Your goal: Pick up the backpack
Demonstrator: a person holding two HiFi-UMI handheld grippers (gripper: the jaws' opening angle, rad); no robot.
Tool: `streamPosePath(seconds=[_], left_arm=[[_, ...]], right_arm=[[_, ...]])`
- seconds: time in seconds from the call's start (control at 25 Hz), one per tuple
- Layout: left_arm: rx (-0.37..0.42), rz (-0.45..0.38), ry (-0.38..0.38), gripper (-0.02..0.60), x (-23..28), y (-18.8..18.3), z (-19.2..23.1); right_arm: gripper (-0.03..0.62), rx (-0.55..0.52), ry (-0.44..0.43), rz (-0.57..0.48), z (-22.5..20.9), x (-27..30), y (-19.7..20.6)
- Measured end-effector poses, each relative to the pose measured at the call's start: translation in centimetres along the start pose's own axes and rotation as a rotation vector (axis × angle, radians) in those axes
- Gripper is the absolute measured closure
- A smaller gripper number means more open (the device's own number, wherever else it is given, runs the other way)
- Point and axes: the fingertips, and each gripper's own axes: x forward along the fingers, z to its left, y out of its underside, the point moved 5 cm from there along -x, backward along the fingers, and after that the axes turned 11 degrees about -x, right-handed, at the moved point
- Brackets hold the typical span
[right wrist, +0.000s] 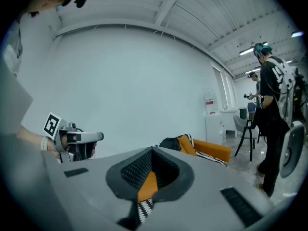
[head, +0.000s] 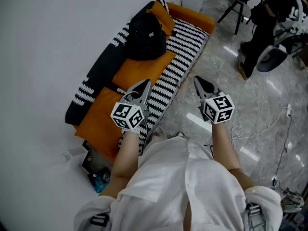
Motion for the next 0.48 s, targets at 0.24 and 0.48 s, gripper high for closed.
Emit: streamPosePath(seconds=[0.24,0.48], left_arm=[[0.008,0.01,0.001,0.557,0.27,0.16,-0.35],[0.009,0.015,0.006,0.557,0.75,0.27,-0.43]], right_arm=[[0.577,-0.003,-0.005,-0.004,-0.12,0.01,-0.21],[0.577,-0.002,-0.005,-0.003,-0.5,0.09,-0.12]])
